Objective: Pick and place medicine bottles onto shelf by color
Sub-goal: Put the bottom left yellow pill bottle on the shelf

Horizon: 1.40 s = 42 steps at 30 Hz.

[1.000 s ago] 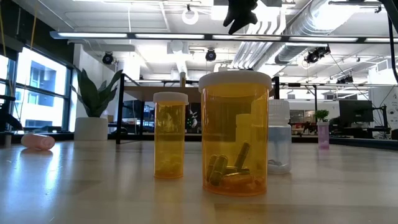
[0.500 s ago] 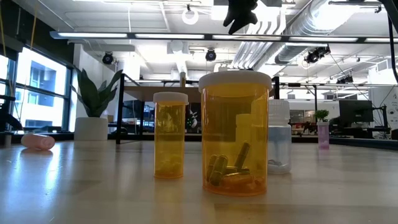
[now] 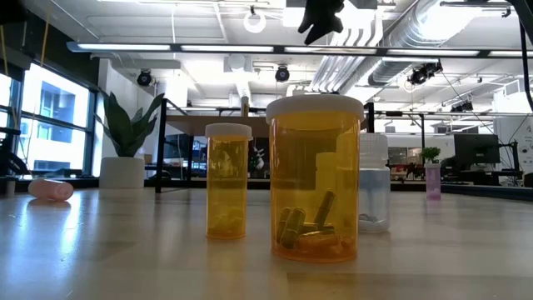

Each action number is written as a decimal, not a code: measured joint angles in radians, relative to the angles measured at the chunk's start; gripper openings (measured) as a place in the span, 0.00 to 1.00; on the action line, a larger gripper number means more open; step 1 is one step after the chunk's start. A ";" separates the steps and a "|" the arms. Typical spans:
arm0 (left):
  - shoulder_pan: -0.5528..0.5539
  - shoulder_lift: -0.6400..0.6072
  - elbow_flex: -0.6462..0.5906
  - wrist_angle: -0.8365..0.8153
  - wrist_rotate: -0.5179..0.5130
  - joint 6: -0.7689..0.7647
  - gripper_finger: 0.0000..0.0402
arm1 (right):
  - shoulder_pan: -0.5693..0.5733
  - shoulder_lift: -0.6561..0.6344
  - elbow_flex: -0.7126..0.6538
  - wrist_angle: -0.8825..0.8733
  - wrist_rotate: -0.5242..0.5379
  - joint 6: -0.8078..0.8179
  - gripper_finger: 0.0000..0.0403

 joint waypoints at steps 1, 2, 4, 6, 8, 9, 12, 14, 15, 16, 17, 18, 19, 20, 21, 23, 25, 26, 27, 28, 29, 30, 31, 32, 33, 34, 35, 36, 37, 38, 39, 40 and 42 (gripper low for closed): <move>0.019 -0.014 0.000 -0.001 -0.008 0.030 0.28 | 0.000 0.000 0.000 0.000 -0.018 -0.006 0.56; 0.039 -0.028 0.000 0.000 -0.016 0.059 0.28 | 0.000 0.000 0.000 0.000 -0.035 -0.012 0.56; 0.085 -0.058 0.000 0.000 -0.027 0.123 0.28 | 0.000 0.000 0.000 0.000 -0.051 -0.026 0.56; 0.136 -0.084 0.000 -0.001 -0.032 0.191 0.28 | 0.000 0.000 0.000 0.000 -0.055 -0.035 0.56; 0.189 -0.110 0.000 0.000 -0.032 0.264 0.28 | 0.000 0.000 0.000 0.000 -0.055 -0.040 0.56; 0.216 -0.124 0.000 -0.001 -0.032 0.298 0.28 | 0.000 0.000 0.000 0.000 -0.056 -0.048 0.56; 0.303 -0.156 0.000 -0.001 -0.016 0.406 0.28 | 0.000 0.000 0.000 0.000 -0.056 -0.057 0.56; 0.364 -0.179 0.000 0.001 0.001 0.475 0.28 | 0.000 0.000 0.000 0.000 -0.056 -0.057 0.56; 0.396 -0.190 0.000 -0.001 0.010 0.508 0.28 | 0.000 0.000 0.000 0.000 -0.055 -0.057 0.56; 0.429 -0.198 0.000 0.001 0.018 0.542 0.28 | 0.000 0.000 0.000 0.000 -0.056 -0.057 0.56; 0.459 -0.205 0.001 0.001 0.024 0.571 0.28 | 0.000 0.000 0.000 0.000 -0.056 -0.057 0.56; 0.495 -0.213 0.006 -0.006 0.027 0.603 0.28 | 0.000 0.000 0.000 0.000 -0.056 -0.058 0.56; 0.528 -0.220 0.011 -0.007 0.028 0.636 0.28 | 0.000 0.000 0.000 0.000 -0.055 -0.058 0.56; 0.561 -0.227 0.017 -0.008 0.029 0.671 0.28 | 0.000 0.000 0.000 0.000 -0.055 -0.061 0.56; 0.597 -0.231 0.026 -0.009 0.030 0.707 0.28 | 0.000 0.000 0.000 0.000 -0.056 -0.068 0.56; 0.668 -0.235 0.045 -0.007 0.030 0.777 0.28 | -0.001 0.000 0.000 0.000 -0.055 -0.086 0.56; 0.743 -0.237 0.067 -0.009 0.038 0.847 0.28 | -0.001 0.000 0.000 0.000 -0.052 -0.106 0.56; 0.783 -0.237 0.077 -0.007 0.041 0.880 0.28 | -0.001 0.000 0.000 0.000 -0.038 -0.119 0.56; 0.822 -0.237 0.085 -0.008 0.044 0.912 0.28 | -0.001 0.000 0.000 0.000 -0.016 -0.133 0.56; 0.860 -0.237 0.093 -0.009 0.045 0.943 0.28 | -0.001 0.000 0.000 0.000 0.003 -0.147 0.56; 0.898 -0.237 0.104 -0.010 0.047 0.969 0.28 | -0.002 0.000 0.000 0.000 0.028 -0.159 0.56; 0.938 -0.237 0.115 -0.010 0.054 0.992 0.28 | -0.004 0.000 0.000 0.000 0.048 -0.168 0.56; 0.978 -0.237 0.127 -0.010 0.065 1.011 0.28 | -0.008 0.000 0.000 0.000 0.061 -0.177 0.56; 1.017 -0.237 0.137 -0.010 0.082 1.026 0.28 | -0.013 0.000 0.000 0.000 0.068 -0.187 0.56; 1.056 -0.236 0.148 -0.011 0.100 1.038 0.28 | -0.019 0.000 0.000 0.001 0.070 -0.190 0.56; 1.093 -0.236 0.160 -0.013 0.115 1.047 0.28 | -0.026 0.000 0.000 0.005 0.071 -0.195 0.56; 1.128 -0.236 0.174 -0.016 0.125 1.058 0.28 | -0.034 0.000 0.000 0.011 0.070 -0.197 0.56; 1.163 -0.236 0.189 -0.020 0.136 1.070 0.28 | -0.042 0.000 0.000 0.015 0.071 -0.200 0.56; 1.195 -0.236 0.202 -0.023 0.143 1.085 0.28 | -0.051 0.000 0.000 0.019 0.070 -0.200 0.56; 1.225 -0.236 0.216 -0.024 0.151 1.100 0.28 | -0.059 0.000 0.000 0.024 0.070 -0.200 0.56; 1.254 -0.234 0.231 -0.025 0.157 1.116 0.28 | -0.069 0.000 0.000 0.030 0.070 -0.200 0.56; 1.279 -0.229 0.249 -0.027 0.157 1.131 0.28 | -0.078 0.000 0.000 0.036 0.070 -0.200 0.56; 1.328 -0.219 0.285 -0.031 0.157 1.159 0.28 | -0.096 0.000 0.000 0.051 0.070 -0.212 0.56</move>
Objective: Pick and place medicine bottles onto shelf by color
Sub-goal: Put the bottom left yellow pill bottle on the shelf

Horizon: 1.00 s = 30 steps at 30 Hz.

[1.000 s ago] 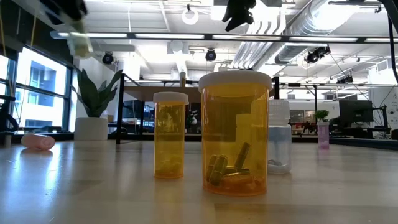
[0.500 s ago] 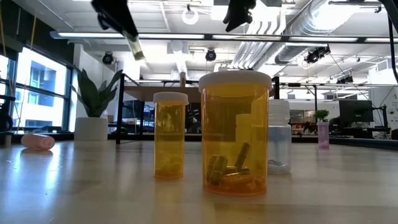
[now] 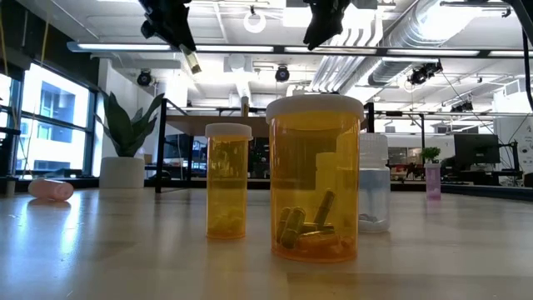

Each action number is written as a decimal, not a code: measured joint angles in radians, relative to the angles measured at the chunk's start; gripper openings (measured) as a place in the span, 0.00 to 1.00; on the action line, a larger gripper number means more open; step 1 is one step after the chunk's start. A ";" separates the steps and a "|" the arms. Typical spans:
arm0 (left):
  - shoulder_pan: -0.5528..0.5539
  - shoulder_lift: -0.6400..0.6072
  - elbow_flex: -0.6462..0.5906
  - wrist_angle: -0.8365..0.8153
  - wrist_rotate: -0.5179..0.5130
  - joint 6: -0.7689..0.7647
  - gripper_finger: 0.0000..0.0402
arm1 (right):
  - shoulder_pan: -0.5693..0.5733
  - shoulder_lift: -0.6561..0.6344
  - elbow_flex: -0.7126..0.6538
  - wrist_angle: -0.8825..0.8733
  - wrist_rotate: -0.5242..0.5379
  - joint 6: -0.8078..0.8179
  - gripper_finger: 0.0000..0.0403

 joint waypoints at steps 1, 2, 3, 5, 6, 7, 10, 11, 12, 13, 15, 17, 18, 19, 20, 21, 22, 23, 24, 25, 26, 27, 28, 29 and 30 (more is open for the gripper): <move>0.024 0.006 0.019 -0.003 0.001 0.016 0.28 | -0.009 0.000 0.000 0.005 0.000 -0.003 0.56; 0.045 0.014 0.040 -0.004 0.002 0.032 0.28 | -0.018 0.000 0.000 0.010 0.000 -0.004 0.56; 0.065 0.023 0.060 -0.004 0.002 0.047 0.28 | -0.026 0.000 0.000 0.016 0.000 -0.004 0.56; 0.100 0.049 0.099 -0.008 0.001 0.077 0.28 | -0.045 0.000 0.000 0.023 0.000 -0.006 0.56; 0.117 0.065 0.120 -0.010 0.002 0.093 0.28 | -0.053 0.000 0.000 0.023 0.000 -0.006 0.56; 0.134 0.083 0.144 -0.014 0.002 0.104 0.28 | -0.062 0.000 0.000 0.023 0.000 -0.006 0.56; 0.173 0.137 0.225 -0.053 0.002 0.118 0.28 | -0.087 0.000 0.000 0.023 0.000 -0.006 0.56; 0.184 0.158 0.251 -0.074 0.002 0.118 0.28 | -0.096 0.000 0.000 0.023 0.000 -0.005 0.56; 0.194 0.178 0.273 -0.097 0.002 0.117 0.28 | -0.103 0.000 0.000 0.023 0.000 -0.005 0.56; 0.202 0.196 0.293 -0.118 0.003 0.115 0.28 | -0.110 0.000 0.000 0.023 0.000 -0.006 0.56; 0.214 0.230 0.329 -0.150 0.021 0.101 0.28 | -0.122 0.000 0.000 0.023 0.000 -0.006 0.56; 0.220 0.260 0.354 -0.161 0.061 0.072 0.28 | -0.131 0.000 0.000 0.023 0.000 -0.003 0.56; 0.222 0.275 0.360 -0.163 0.085 0.059 0.28 | -0.136 0.000 0.000 0.023 0.000 -0.003 0.56; 0.222 0.291 0.362 -0.167 0.108 0.050 0.28 | -0.139 0.000 0.000 0.023 0.000 -0.003 0.56; 0.222 0.305 0.363 -0.172 0.126 0.046 0.28 | -0.143 0.000 0.000 0.023 0.000 -0.003 0.56; 0.222 0.319 0.363 -0.177 0.138 0.040 0.28 | -0.146 0.000 0.000 0.023 0.000 -0.003 0.56; 0.221 0.332 0.363 -0.183 0.144 0.037 0.28 | -0.148 0.000 0.000 0.023 0.000 -0.003 0.56; 0.221 0.345 0.363 -0.190 0.151 0.031 0.28 | -0.149 0.000 0.000 0.023 0.000 -0.003 0.56; 0.221 0.360 0.363 -0.195 0.155 0.030 0.28 | -0.149 0.000 0.000 0.023 0.000 -0.003 0.56; 0.221 0.374 0.363 -0.198 0.155 0.030 0.28 | -0.149 0.000 0.000 0.023 0.000 -0.003 0.56; 0.221 0.389 0.363 -0.200 0.155 0.031 0.28 | -0.149 0.000 0.000 0.023 0.000 -0.003 0.56; 0.221 0.401 0.363 -0.202 0.155 0.031 0.28 | -0.149 0.000 0.000 0.023 0.000 -0.003 0.56; 0.221 0.412 0.363 -0.202 0.157 0.031 0.28 | -0.149 0.000 0.000 0.023 0.000 -0.003 0.56; 0.221 0.422 0.363 -0.202 0.159 0.031 0.28 | -0.149 0.000 0.000 0.023 0.000 -0.003 0.56; 0.221 0.433 0.363 -0.202 0.160 0.032 0.28 | -0.149 0.000 0.000 0.023 0.000 -0.003 0.56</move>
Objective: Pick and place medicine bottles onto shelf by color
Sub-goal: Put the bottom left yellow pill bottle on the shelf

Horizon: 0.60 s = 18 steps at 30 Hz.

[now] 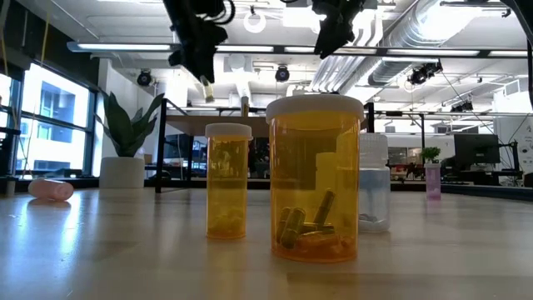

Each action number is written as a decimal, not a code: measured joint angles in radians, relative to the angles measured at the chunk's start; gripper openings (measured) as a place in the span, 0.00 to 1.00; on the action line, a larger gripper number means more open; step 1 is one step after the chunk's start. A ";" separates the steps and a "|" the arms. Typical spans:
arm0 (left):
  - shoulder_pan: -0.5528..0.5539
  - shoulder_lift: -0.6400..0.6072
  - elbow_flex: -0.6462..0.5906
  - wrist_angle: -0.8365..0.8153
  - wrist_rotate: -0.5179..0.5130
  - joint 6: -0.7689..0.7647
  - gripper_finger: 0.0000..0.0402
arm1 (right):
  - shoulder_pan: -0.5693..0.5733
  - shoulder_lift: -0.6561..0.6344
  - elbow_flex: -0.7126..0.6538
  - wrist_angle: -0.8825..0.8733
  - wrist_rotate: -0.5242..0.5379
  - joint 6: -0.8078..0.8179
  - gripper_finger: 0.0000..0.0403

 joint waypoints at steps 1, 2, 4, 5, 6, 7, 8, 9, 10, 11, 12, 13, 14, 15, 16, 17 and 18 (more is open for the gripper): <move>0.000 0.009 0.000 -0.001 0.000 0.009 0.28 | 0.000 0.000 0.000 0.000 0.000 0.001 0.56; 0.000 0.017 0.000 -0.003 0.000 0.020 0.28 | 0.000 0.000 0.000 0.000 0.000 0.004 0.56; 0.000 0.030 0.000 -0.008 0.000 0.034 0.28 | 0.000 0.000 0.000 0.000 0.000 0.010 0.56; 0.000 0.036 0.000 -0.009 0.000 0.035 0.28 | 0.000 0.000 0.000 0.000 0.000 0.019 0.56; 0.000 0.046 0.000 -0.016 0.000 0.034 0.28 | 0.000 0.000 0.000 0.000 0.000 0.026 0.56; 0.000 0.055 0.000 -0.026 -0.001 0.034 0.28 | 0.000 0.000 0.000 0.000 0.000 0.026 0.56; 0.000 0.064 0.000 -0.037 -0.004 0.034 0.28 | 0.000 0.000 0.000 0.000 0.000 0.026 0.56; 0.000 0.072 0.000 -0.047 -0.010 0.034 0.28 | 0.000 0.000 0.000 0.000 0.000 0.026 0.56; 0.000 0.078 0.000 -0.053 -0.016 0.034 0.28 | 0.000 0.000 0.000 0.000 0.000 0.027 0.56; 0.000 0.083 0.000 -0.059 -0.025 0.034 0.28 | 0.000 0.000 0.000 0.000 0.000 0.027 0.56; 0.001 0.088 0.000 -0.069 -0.032 0.036 0.28 | 0.000 0.000 0.000 0.000 0.000 0.027 0.56; 0.002 0.092 0.000 -0.076 -0.041 0.040 0.28 | 0.000 0.000 0.000 0.000 0.000 0.027 0.56; 0.001 0.095 0.000 -0.076 -0.047 0.046 0.28 | 0.000 0.000 0.000 0.000 0.000 0.027 0.56; 0.001 0.096 0.000 -0.078 -0.046 0.050 0.28 | 0.000 0.000 0.000 0.000 0.000 0.027 0.56; 0.001 0.096 0.000 -0.079 -0.046 0.051 0.28 | 0.000 0.000 0.000 0.000 0.000 0.027 0.56; 0.001 0.096 0.000 -0.079 -0.048 0.048 0.28 | 0.000 0.000 0.000 0.000 0.000 0.027 0.56; 0.001 0.096 0.000 -0.080 -0.051 0.040 0.28 | 0.000 0.000 0.000 0.000 0.000 0.027 0.56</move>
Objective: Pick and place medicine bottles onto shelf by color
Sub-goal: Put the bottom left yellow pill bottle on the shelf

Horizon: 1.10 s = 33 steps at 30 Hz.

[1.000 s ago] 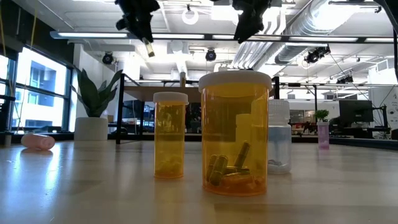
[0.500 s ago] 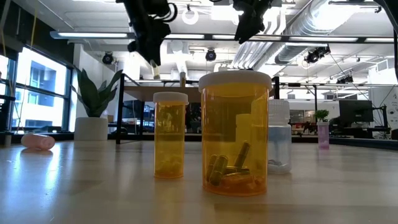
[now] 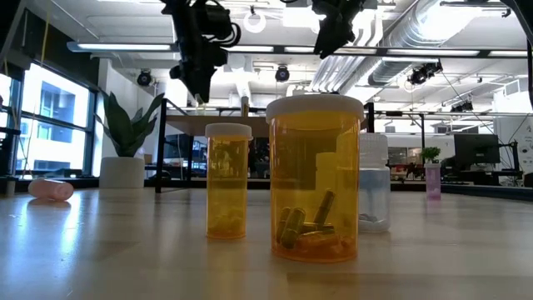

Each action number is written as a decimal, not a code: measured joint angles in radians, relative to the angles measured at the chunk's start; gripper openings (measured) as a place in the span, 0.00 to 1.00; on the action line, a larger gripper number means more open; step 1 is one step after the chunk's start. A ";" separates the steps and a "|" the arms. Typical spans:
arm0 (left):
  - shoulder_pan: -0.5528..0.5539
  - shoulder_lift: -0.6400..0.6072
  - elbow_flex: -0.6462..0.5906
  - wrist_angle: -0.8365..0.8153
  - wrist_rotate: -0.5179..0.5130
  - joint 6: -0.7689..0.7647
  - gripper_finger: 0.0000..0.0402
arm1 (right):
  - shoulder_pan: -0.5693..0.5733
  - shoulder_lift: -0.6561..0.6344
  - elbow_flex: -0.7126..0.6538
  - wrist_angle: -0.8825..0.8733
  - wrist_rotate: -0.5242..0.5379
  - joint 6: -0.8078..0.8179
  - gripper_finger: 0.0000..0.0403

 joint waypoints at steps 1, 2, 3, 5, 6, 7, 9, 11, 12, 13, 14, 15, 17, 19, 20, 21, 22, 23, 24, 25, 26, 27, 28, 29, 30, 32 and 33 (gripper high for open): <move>0.000 0.000 0.000 -0.006 -0.003 -0.007 0.28 | 0.000 0.000 0.000 0.000 0.000 0.000 0.56; 0.000 0.000 0.000 -0.015 -0.005 -0.011 0.28 | 0.000 0.000 0.000 0.000 0.000 0.000 0.56; 0.000 0.000 0.000 -0.025 -0.006 -0.011 0.28 | 0.000 0.000 0.000 0.000 0.000 0.000 0.56; 0.000 0.000 0.000 -0.048 -0.004 -0.014 0.28 | 0.000 0.000 0.000 -0.001 0.000 0.000 0.56; 0.000 0.000 0.000 -0.055 -0.002 -0.014 0.28 | 0.000 0.000 0.000 -0.003 0.000 0.000 0.56; -0.003 0.000 0.000 -0.058 -0.002 -0.014 0.28 | 0.000 0.000 0.000 -0.004 0.000 0.000 0.56; -0.008 0.000 0.000 -0.058 -0.002 -0.014 0.28 | 0.000 0.000 0.000 -0.004 0.000 0.000 0.56; -0.010 0.000 0.000 -0.057 -0.001 -0.014 0.28 | 0.000 0.000 0.000 -0.004 0.000 0.000 0.56; -0.010 0.000 0.000 -0.056 0.001 -0.015 0.28 | 0.000 0.000 0.000 -0.004 0.000 0.000 0.56; -0.010 0.000 0.000 -0.056 0.009 -0.018 0.28 | 0.000 0.000 0.000 -0.004 0.000 0.000 0.56; -0.010 0.001 0.000 -0.054 0.019 -0.024 0.28 | 0.000 0.000 0.000 -0.006 0.000 0.000 0.56; -0.012 0.003 0.000 -0.052 0.026 -0.028 0.28 | 0.000 0.000 0.000 -0.007 0.000 0.000 0.56; -0.016 0.012 0.000 -0.052 0.035 -0.041 0.28 | 0.000 0.000 0.000 -0.007 0.000 0.000 0.56; -0.019 0.021 0.000 -0.050 0.038 -0.041 0.28 | 0.000 0.000 0.000 -0.007 0.000 0.000 0.56; -0.022 0.025 0.000 -0.051 0.039 -0.041 0.28 | 0.000 0.000 0.000 -0.007 0.000 0.000 0.56; -0.025 0.030 0.001 -0.051 0.038 -0.041 0.28 | 0.000 0.000 0.000 -0.007 0.000 0.001 0.56; -0.027 0.031 0.002 -0.050 0.037 -0.038 0.28 | 0.000 0.000 0.000 -0.008 0.000 0.000 0.56; -0.028 0.032 0.002 -0.050 0.035 -0.032 0.28 | 0.000 0.000 0.000 -0.008 0.000 0.001 0.56; -0.028 0.032 0.002 -0.050 0.032 -0.030 0.28 | 0.000 0.000 0.000 -0.008 0.000 0.004 0.56; -0.029 0.032 0.002 -0.049 0.031 -0.028 0.28 | 0.000 0.000 0.000 -0.008 0.000 0.009 0.56; -0.029 0.030 0.002 -0.050 0.031 -0.026 0.28 | 0.000 0.000 0.000 -0.008 0.000 0.011 0.56; -0.029 0.030 0.002 -0.050 0.030 -0.026 0.28 | 0.000 0.000 0.000 -0.008 0.000 0.011 0.56; -0.029 0.030 0.002 -0.050 0.029 -0.025 0.28 | 0.000 0.000 0.000 -0.008 0.000 0.011 0.56; -0.029 0.030 0.001 -0.050 0.029 -0.025 0.28 | 0.000 0.000 0.000 -0.008 0.000 0.011 0.56; -0.029 0.030 0.001 -0.050 0.029 -0.026 0.28 | 0.000 0.000 0.000 -0.008 0.000 0.011 0.56; -0.029 0.030 0.001 -0.050 0.025 -0.030 0.28 | 0.000 0.000 0.000 -0.008 0.000 0.011 0.56; -0.029 0.030 0.001 -0.050 0.020 -0.030 0.28 | 0.000 0.000 0.000 -0.008 0.000 0.011 0.56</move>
